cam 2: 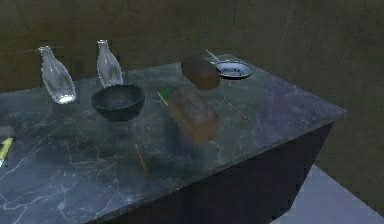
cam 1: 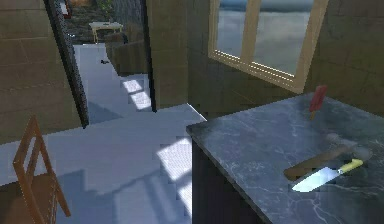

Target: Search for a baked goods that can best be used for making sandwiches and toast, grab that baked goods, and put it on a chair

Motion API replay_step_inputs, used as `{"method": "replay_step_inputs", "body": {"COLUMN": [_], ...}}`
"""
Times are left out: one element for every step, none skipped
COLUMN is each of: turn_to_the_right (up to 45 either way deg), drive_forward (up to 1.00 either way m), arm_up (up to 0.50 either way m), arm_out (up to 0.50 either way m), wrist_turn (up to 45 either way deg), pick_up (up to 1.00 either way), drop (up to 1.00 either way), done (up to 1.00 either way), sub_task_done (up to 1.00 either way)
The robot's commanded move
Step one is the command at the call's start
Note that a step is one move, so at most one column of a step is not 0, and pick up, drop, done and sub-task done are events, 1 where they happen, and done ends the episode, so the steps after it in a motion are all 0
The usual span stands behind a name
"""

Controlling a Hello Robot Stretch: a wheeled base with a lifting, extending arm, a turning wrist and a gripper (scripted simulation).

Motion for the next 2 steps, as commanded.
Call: {"method": "replay_step_inputs", "body": {"turn_to_the_right": [0.0,0.0], "drive_forward": [0.00,0.00], "arm_up": [0.38,0.00], "arm_out": [0.00,0.22], "wrist_turn": [0.0,0.0], "pick_up": [0.00,0.00], "drop": [0.00,0.00], "done": [0.00,0.00], "sub_task_done": [0.00,0.00]}}
